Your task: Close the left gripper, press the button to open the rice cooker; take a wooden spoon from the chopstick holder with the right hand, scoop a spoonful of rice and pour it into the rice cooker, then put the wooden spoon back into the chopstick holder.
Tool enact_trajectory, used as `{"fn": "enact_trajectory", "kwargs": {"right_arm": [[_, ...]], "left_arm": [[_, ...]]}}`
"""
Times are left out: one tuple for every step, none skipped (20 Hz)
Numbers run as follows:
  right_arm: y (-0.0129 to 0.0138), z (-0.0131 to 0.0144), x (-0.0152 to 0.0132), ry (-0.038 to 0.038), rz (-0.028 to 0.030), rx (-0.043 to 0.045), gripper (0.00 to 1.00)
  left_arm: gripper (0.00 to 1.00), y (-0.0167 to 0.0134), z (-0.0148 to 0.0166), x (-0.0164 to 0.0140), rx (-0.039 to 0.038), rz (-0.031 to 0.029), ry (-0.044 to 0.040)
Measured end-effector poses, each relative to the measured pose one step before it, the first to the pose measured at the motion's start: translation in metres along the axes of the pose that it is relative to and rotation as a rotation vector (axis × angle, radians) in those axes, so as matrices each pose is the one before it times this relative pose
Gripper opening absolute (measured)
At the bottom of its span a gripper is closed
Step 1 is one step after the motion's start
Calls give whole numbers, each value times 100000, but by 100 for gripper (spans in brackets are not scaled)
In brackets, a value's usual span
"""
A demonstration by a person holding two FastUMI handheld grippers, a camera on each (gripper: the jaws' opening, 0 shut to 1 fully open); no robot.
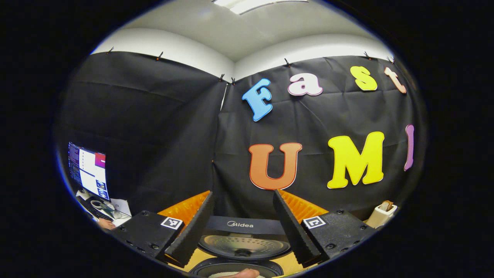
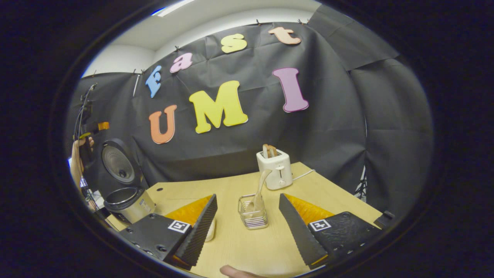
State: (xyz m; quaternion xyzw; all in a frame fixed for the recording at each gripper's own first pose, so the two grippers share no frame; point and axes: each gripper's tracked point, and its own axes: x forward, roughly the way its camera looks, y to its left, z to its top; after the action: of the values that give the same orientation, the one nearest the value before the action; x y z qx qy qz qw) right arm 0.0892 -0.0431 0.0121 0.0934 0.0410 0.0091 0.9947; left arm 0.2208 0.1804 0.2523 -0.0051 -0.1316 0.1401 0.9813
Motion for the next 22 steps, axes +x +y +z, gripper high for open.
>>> {"fn": "enact_trajectory", "kwargs": {"right_arm": [[98,-129,78,403,252,-664,96],[76,-250,172,786,-31,-487,95],[209,-279,9,832,754,-308,96],[414,-126,-46,751,1321,361,96],[397,-119,-16,630,1573,406,96],[311,-184,143,581,1269,315,92],[146,-277,119,845,720,-25,96],[122,-294,162,762,512,-326,96],[163,-240,-9,971,35,-543,96],[121,-335,10,931,-151,-419,96],[301,-96,-119,469,601,-392,96],[456,414,-1153,45,993,-48,96],[247,139,-9,-17,868,80,96],[191,-109,102,109,807,-395,96],[232,-117,69,229,673,-563,96],[249,-141,30,512,638,-702,96],[85,-139,30,477,240,-299,96],[127,-139,55,446,447,-187,96],[204,-145,17,629,476,-111,96],[120,-249,142,734,572,-33,96],[267,-201,34,675,939,-125,96],[211,-116,101,386,629,31,96]], "left_arm": [[97,-653,-71,762,-1481,-2150,-1580],[98,83,173,705,275,495,-1806],[98,-172,43,667,582,-517,-1293],[97,-318,-151,582,874,-74,-790],[97,-124,-201,585,1216,629,-154],[97,-155,-499,618,1743,257,682],[97,161,-827,579,1799,1427,1870],[97,238,-964,513,1069,928,2560],[97,1,-1146,464,1438,617,3342],[98,364,-1123,-268,3204,2388,4054],[98,214,685,-256,5015,335,-4148],[89,-536,391,-26,2128,-1449,-1317],[94,-496,-152,-483,586,-1365,-1004],[93,-445,-147,-514,554,-1742,-1559],[94,63,74,-544,472,-370,-1616],[95,91,155,-562,-430,-420,-1342],[86,80,4,-529,379,-373,-735],[100,30,-197,-626,-345,-91,207],[95,23,-159,-574,-624,-201,910],[94,12,-272,-595,66,-118,1716],[94,54,-279,-687,84,68,1886],[94,-27,-453,-764,-888,319,2314]]}}
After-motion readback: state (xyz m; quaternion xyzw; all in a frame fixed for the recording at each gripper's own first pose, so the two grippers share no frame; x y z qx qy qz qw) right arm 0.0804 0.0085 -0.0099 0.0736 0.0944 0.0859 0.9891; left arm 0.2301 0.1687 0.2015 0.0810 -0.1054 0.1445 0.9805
